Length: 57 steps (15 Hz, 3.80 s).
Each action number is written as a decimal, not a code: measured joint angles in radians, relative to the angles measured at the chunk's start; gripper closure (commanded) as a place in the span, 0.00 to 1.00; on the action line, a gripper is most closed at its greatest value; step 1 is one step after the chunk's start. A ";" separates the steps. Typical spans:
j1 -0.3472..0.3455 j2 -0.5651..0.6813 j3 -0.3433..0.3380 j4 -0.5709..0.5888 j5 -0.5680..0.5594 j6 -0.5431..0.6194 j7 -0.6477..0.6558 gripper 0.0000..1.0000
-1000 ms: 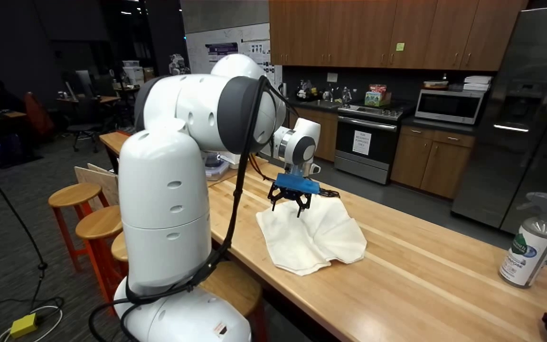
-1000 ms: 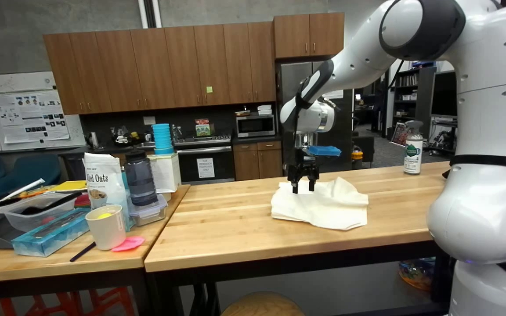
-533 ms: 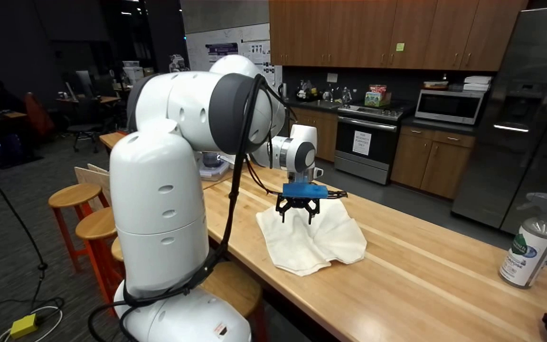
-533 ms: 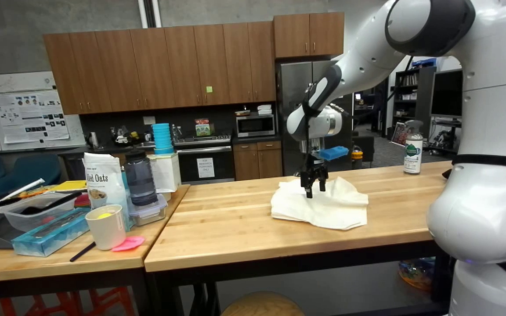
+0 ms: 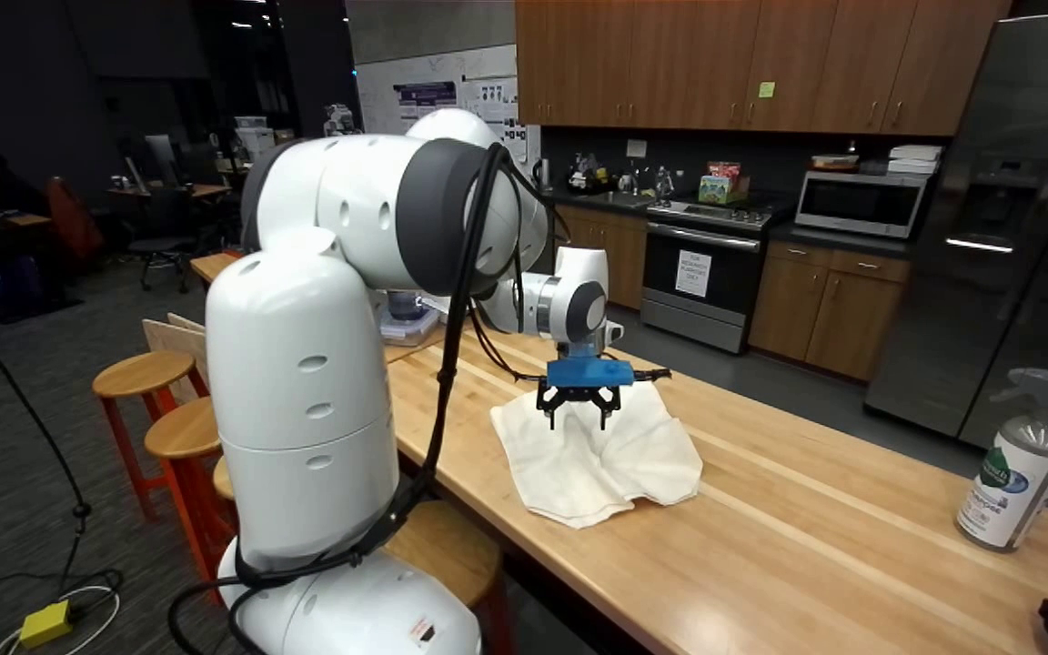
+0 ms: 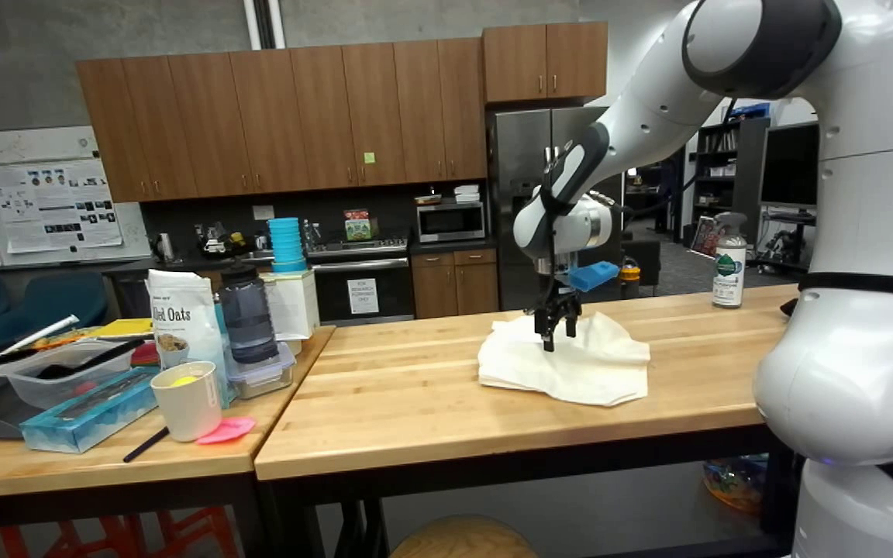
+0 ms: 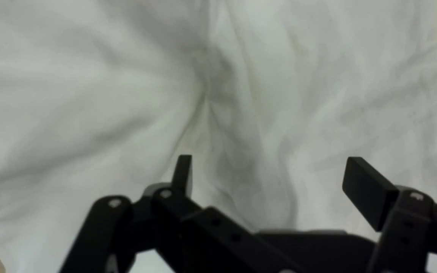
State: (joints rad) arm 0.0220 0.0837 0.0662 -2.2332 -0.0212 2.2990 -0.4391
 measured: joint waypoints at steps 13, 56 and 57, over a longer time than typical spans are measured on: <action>-0.002 0.000 -0.009 -0.046 0.006 0.134 0.030 0.00; -0.002 -0.011 -0.049 0.069 -0.073 0.176 0.376 0.99; -0.002 -0.011 -0.051 0.075 -0.084 0.184 0.394 0.99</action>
State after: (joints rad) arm 0.0201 0.0722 0.0153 -2.1585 -0.1051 2.4831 -0.0454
